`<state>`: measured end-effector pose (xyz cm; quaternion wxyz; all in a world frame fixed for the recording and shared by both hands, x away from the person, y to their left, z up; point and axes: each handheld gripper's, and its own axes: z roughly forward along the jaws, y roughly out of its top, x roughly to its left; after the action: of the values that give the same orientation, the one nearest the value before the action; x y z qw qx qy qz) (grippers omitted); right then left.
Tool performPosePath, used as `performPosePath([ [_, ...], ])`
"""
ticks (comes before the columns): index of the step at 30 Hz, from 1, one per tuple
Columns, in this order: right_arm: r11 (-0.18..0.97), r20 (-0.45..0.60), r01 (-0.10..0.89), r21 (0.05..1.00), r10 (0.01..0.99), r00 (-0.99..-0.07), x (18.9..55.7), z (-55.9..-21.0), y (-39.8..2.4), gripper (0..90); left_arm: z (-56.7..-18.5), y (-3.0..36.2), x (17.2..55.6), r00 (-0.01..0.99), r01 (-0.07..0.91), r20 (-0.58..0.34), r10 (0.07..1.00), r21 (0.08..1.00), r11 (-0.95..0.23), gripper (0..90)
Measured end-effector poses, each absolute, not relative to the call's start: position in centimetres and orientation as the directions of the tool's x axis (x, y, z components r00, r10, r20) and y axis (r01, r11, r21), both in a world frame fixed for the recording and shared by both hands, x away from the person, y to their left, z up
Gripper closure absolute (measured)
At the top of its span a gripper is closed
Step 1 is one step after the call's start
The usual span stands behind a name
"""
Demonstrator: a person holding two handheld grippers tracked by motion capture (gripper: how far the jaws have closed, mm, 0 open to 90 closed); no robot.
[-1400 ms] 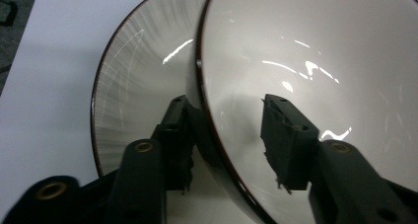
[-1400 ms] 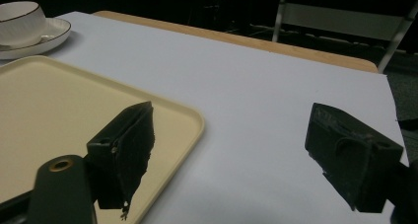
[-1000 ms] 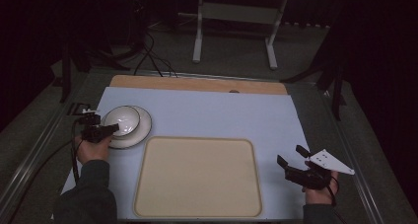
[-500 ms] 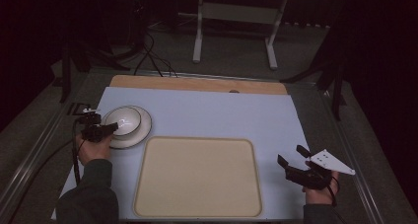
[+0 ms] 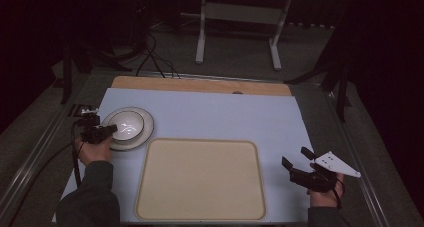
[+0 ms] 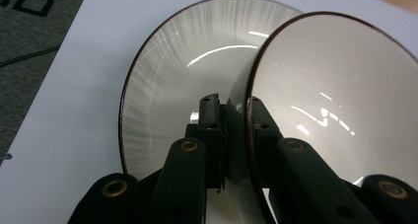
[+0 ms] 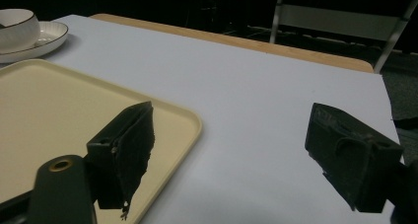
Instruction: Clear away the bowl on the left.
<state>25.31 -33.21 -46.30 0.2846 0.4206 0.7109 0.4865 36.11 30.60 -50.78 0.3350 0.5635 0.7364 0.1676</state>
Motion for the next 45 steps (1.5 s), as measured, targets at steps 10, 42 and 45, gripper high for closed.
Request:
performPosePath([
  [10,0.168,0.007,0.32,0.932,0.877,-0.48,25.3,-46.3,-33.3,18.5,-50.5,30.1,35.7,-0.108,0.69,-0.298,0.948,0.664,0.287,81.9],
  [42,0.165,0.006,0.317,0.934,0.878,-0.478,25.3,-46.3,-33.3,18.5,-48.6,29.6,33.2,-0.009,0.634,-0.368,0.93,0.717,0.29,81.1],
  [45,0.165,0.006,0.314,0.935,0.879,-0.477,25.2,-46.3,-33.3,18.5,-48.5,29.4,32.8,-0.001,0.633,-0.383,0.924,0.715,0.297,81.2],
])
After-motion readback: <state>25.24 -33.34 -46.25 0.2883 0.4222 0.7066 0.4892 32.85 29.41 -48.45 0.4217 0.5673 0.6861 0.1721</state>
